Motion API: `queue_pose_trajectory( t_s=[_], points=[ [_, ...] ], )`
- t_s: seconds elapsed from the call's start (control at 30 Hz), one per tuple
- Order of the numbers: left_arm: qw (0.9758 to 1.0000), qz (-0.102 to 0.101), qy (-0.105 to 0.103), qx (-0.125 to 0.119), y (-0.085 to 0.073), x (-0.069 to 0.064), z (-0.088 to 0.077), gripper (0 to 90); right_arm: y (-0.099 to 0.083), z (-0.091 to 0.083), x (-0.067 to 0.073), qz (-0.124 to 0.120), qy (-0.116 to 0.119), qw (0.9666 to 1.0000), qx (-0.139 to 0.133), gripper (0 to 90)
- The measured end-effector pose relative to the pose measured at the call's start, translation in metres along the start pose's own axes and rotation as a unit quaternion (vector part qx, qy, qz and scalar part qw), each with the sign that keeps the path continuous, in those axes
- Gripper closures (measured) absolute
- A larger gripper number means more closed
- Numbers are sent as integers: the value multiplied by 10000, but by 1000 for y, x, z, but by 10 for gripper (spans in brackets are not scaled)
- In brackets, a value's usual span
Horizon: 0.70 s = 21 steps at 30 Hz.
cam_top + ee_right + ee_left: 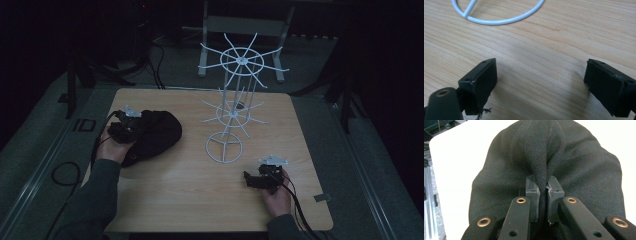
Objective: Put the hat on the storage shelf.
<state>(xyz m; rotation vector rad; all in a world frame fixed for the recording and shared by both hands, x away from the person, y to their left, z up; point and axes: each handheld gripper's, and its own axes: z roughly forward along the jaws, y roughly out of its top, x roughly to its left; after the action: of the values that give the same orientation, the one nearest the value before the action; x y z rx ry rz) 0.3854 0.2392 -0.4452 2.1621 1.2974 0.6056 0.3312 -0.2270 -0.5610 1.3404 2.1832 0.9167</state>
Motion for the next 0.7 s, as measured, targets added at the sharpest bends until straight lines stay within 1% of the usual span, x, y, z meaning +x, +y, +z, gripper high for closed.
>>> queue_pose_trajectory(
  t_s=[0.1, 0.2, 0.33, 0.57, 0.7],
  points=[
    [9998, -105, -84, -145, 0, 3, -6, 834, 0, 0, 0, -2, 1, 10000, -1, 111],
    [9995, -160, -145, -241, 1, 5, -10, 834, 0, 0, 0, -2, 2, 10000, -2, 112],
    [9992, -178, -120, -334, 3, 5, -15, 834, 0, 0, 0, -1, 0, 10000, -2, 111],
    [9982, -238, -205, -506, 7, 3, -24, 833, 0, 0, 0, 2, 1, 10000, 0, 111],
    [9977, -227, -234, -593, 10, 2, -30, 833, 0, 0, 0, 1, 0, 10000, 2, 111]
  ],
)
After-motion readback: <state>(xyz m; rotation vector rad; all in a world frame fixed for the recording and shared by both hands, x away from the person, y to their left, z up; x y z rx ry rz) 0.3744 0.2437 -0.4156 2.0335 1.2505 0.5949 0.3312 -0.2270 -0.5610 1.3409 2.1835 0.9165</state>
